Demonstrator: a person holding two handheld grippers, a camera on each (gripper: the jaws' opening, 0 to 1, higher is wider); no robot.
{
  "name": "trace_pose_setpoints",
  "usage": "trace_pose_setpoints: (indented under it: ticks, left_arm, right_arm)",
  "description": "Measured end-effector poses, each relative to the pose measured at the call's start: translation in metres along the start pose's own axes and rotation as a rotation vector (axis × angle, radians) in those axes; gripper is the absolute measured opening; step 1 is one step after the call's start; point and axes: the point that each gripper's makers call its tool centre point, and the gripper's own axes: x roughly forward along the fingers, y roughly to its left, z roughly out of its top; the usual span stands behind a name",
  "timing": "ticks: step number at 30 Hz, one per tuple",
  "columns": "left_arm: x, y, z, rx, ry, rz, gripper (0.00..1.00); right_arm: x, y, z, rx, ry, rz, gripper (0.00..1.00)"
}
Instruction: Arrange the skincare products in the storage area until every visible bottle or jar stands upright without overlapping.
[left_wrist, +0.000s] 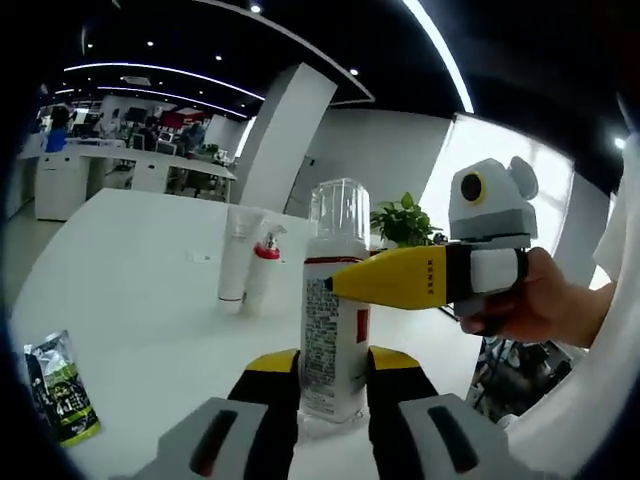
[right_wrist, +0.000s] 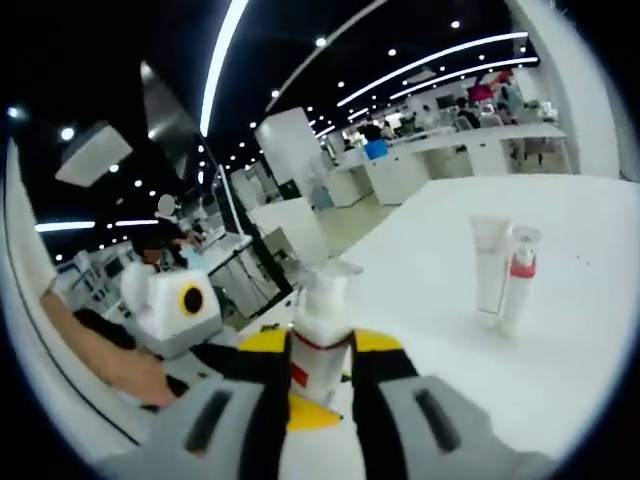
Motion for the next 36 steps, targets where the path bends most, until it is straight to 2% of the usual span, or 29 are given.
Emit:
trace_pose_setpoints:
  ticks: [4,10,16,18,21,26,36]
  left_arm:
    - [-0.002,0.008,-0.002,0.021,0.018,0.033,0.27]
    - [-0.010,0.028,-0.008,0.017,0.052,0.110,0.40]
    - [-0.024,0.045,-0.011,-0.011,0.062,0.168,0.40]
    - [-0.029,0.049,-0.011,-0.011,0.066,0.183,0.40]
    - [-0.040,0.059,-0.014,-0.028,0.069,0.221,0.40]
    - [-0.053,0.069,-0.019,-0.046,0.080,0.258,0.40]
    - [-0.078,0.084,-0.025,-0.077,0.086,0.325,0.40]
  right_arm:
    - [0.006,0.001,0.000,-0.057,0.009,0.002,0.20]
    - [0.014,-0.010,0.007,-0.100,-0.012,-0.017,0.20]
    - [0.026,-0.043,0.013,-0.185,-0.047,-0.097,0.20]
    - [0.027,-0.047,0.013,-0.190,-0.050,-0.103,0.20]
    - [0.035,-0.069,0.015,-0.247,-0.063,-0.153,0.20]
    - [0.043,-0.096,0.015,-0.279,-0.076,-0.216,0.20]
    - [0.064,-0.138,-0.007,-0.289,-0.040,-0.269,0.20]
